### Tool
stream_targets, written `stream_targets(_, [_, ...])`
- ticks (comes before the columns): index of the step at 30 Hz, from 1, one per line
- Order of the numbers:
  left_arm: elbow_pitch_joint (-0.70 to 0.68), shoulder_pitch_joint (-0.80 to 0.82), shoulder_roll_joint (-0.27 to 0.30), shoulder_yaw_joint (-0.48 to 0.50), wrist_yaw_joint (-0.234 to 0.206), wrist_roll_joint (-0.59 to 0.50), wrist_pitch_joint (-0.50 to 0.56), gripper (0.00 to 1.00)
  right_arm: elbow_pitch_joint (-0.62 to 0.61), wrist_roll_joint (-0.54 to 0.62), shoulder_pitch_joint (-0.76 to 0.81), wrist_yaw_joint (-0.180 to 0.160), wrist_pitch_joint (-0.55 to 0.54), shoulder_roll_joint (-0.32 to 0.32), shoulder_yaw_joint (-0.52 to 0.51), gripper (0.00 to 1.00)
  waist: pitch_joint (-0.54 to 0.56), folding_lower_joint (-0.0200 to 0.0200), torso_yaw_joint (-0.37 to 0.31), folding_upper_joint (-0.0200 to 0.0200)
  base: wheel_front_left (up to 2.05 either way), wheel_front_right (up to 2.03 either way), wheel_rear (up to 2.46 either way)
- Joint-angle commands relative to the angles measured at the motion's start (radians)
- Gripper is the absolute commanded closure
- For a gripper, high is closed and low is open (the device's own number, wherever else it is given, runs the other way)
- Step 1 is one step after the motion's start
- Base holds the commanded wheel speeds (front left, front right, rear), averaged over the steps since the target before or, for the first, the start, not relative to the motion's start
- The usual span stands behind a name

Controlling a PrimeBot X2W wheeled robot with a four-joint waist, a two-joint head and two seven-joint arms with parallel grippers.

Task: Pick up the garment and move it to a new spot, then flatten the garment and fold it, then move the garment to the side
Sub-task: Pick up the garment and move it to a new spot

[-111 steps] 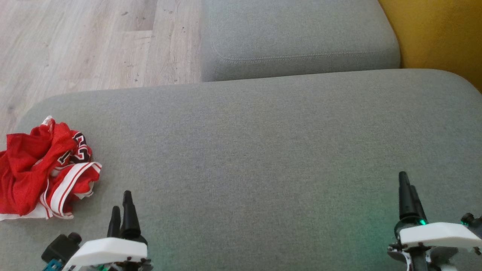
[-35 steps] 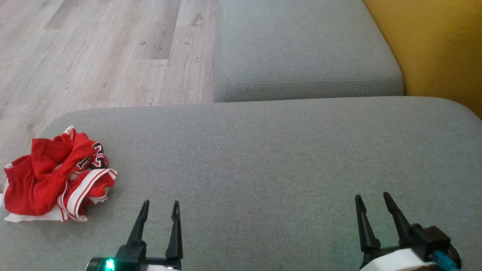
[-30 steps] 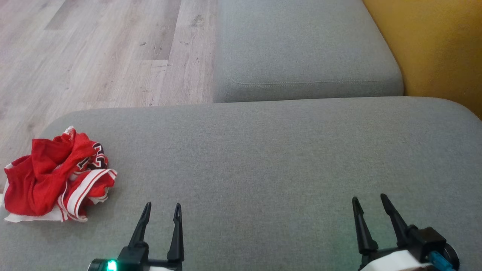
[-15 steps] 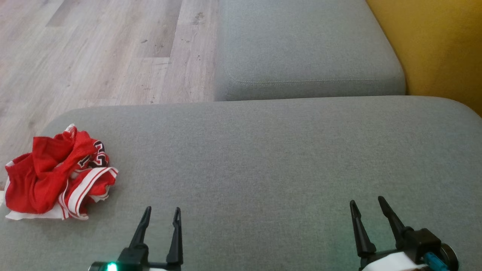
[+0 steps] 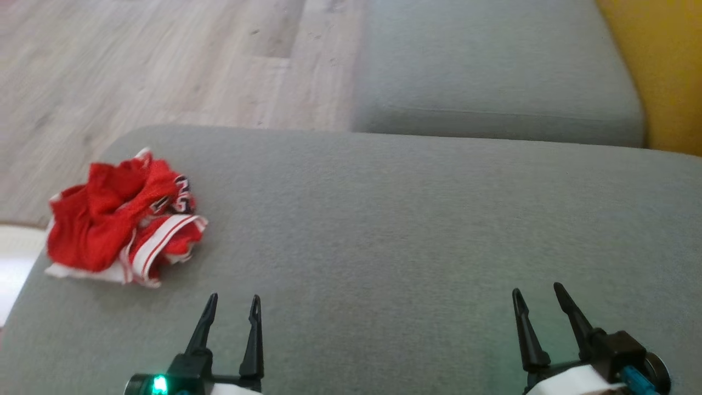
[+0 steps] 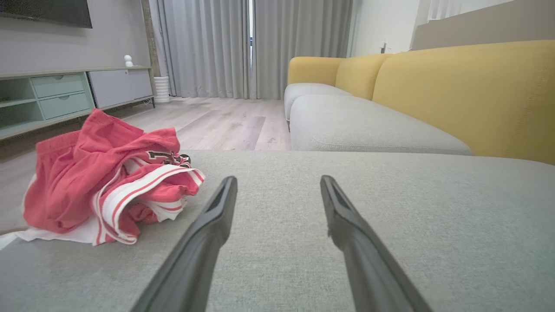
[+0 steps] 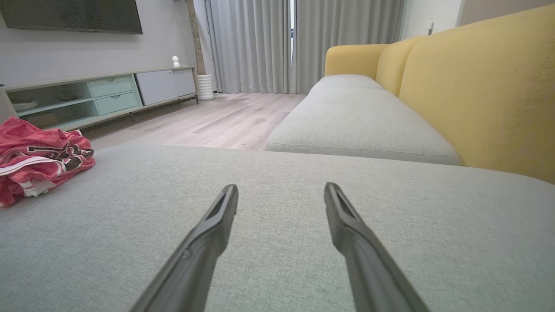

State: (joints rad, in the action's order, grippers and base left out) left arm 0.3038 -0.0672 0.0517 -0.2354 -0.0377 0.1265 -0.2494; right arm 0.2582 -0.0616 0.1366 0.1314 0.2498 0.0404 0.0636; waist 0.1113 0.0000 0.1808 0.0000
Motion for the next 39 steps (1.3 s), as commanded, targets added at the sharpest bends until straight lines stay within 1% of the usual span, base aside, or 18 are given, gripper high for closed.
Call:
stream_targets(1, [-0.035,0.058,-0.001,0.037,-0.003,-0.007,-0.012,0.0,-0.035,-0.001,-0.045,-0.001,0.012,0.01,0.024,0.0,-0.027,0.0,0.05,0.0,0.0,0.0,0.0])
stream_targets(9, [-0.041,0.078,-0.001,0.082,-0.001,-0.024,-0.012,0.0,-0.042,0.003,-0.073,-0.001,0.012,0.01,0.022,0.0,-0.074,0.0,0.194,0.0,0.0,0.0,0.0])
stream_targets(14, [-0.057,0.076,-0.001,0.087,-0.014,-0.016,-0.012,0.0,-0.039,0.011,-0.087,-0.001,0.012,0.01,0.021,0.0,-0.1,0.0,0.283,0.0,0.0,0.0,0.0])
stream_targets(22, [-0.125,0.056,-0.001,0.12,-0.078,0.016,-0.012,0.0,-0.012,0.034,-0.162,-0.001,0.012,0.01,0.069,0.0,-0.161,0.0,0.326,0.0,0.0,0.0,0.0])
stream_targets(23, [-0.125,0.056,-0.001,0.12,-0.078,0.016,-0.012,0.0,-0.012,0.034,-0.162,-0.001,0.012,0.01,0.069,0.0,-0.161,0.0,0.326,0.0,0.0,0.0,0.0])
stream_targets(25, [-0.131,0.048,-0.001,0.131,-0.099,0.02,-0.012,0.0,-0.005,0.036,-0.173,-0.001,0.012,0.01,0.073,0.0,-0.168,0.0,0.331,0.0,0.0,0.0,0.0])
stream_targets(28, [-0.142,0.047,-0.001,0.139,-0.111,0.019,-0.012,0.0,-0.001,0.041,-0.18,-0.001,0.012,0.01,0.072,0.0,-0.181,0.0,0.339,0.0,0.0,0.0,0.0])
stream_targets(30, [-0.148,0.057,-0.001,0.141,-0.106,0.006,-0.012,0.0,0.001,0.041,-0.179,-0.001,0.012,0.01,0.059,0.0,-0.192,0.0,0.347,0.0,0.0,0.0,0.0])
stream_targets(33, [-0.149,0.108,0.016,0.147,-0.08,-0.035,-0.012,0.0,-0.006,0.054,-0.168,-0.001,0.012,0.01,0.031,0.0,-0.219,0.0,0.36,0.0,0.0,0.0,0.0])
stream_targets(35, [-0.148,0.172,0.032,0.157,-0.059,-0.048,-0.012,0.0,-0.016,0.073,-0.166,-0.001,0.012,0.016,0.017,0.0,-0.256,0.0,0.365,0.0,0.0,0.0,0.0])
stream_targets(39, [-0.129,0.353,0.077,0.177,-0.006,-0.058,-0.012,0.0,-0.044,0.102,-0.173,-0.001,0.012,0.058,0.003,0.0,-0.337,0.0,0.364,0.0,0.0,0.0,0.0])
